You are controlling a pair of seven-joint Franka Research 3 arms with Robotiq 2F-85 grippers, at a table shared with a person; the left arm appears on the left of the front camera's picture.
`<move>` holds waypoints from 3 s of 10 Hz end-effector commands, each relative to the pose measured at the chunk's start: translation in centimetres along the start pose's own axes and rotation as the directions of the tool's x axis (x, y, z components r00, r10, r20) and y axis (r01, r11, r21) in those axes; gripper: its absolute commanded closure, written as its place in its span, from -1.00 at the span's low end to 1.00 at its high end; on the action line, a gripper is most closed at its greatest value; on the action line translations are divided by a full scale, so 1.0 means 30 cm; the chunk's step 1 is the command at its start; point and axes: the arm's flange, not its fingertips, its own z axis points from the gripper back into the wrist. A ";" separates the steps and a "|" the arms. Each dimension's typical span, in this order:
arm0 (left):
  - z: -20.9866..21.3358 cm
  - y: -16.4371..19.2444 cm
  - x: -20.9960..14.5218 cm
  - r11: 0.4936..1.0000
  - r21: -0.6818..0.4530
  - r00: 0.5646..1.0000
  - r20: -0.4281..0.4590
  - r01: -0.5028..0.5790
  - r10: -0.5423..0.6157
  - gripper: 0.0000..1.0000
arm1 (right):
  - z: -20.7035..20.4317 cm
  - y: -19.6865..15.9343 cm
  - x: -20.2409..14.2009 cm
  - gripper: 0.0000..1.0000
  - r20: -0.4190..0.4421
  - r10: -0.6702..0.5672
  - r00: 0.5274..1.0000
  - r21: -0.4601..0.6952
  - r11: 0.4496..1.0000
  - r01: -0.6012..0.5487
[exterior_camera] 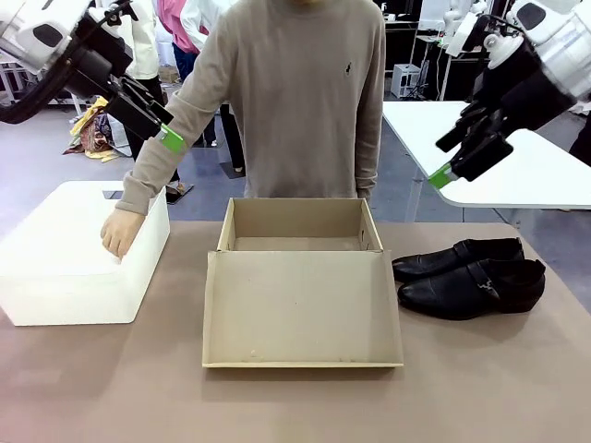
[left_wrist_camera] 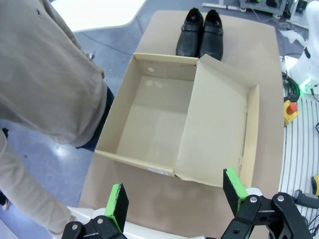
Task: Pack the shoes into the box.
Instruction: Place one shoe of the Shoes into the Shoes Box.
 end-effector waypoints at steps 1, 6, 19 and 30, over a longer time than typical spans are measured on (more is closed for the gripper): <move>0.001 -0.001 -0.017 1.000 -0.015 1.000 0.022 0.015 -0.014 -1.00 | 0.042 -0.140 -0.008 -1.00 -0.126 0.060 0.990 0.023 0.998 -0.058; 0.001 -0.001 -0.017 1.000 -0.015 1.000 0.022 0.015 -0.014 -1.00 | 0.031 -0.426 -0.116 -1.00 -0.287 0.192 0.939 0.148 0.977 -0.154; 0.001 -0.001 -0.017 1.000 -0.015 1.000 0.022 0.015 -0.014 -1.00 | -0.085 -0.559 -0.226 -1.00 -0.335 0.178 0.925 0.123 0.982 -0.145; 0.001 -0.001 -0.017 1.000 -0.015 1.000 0.022 0.015 -0.014 -1.00 | -0.283 -0.786 -0.505 -1.00 -0.389 0.220 0.894 0.156 0.973 -0.172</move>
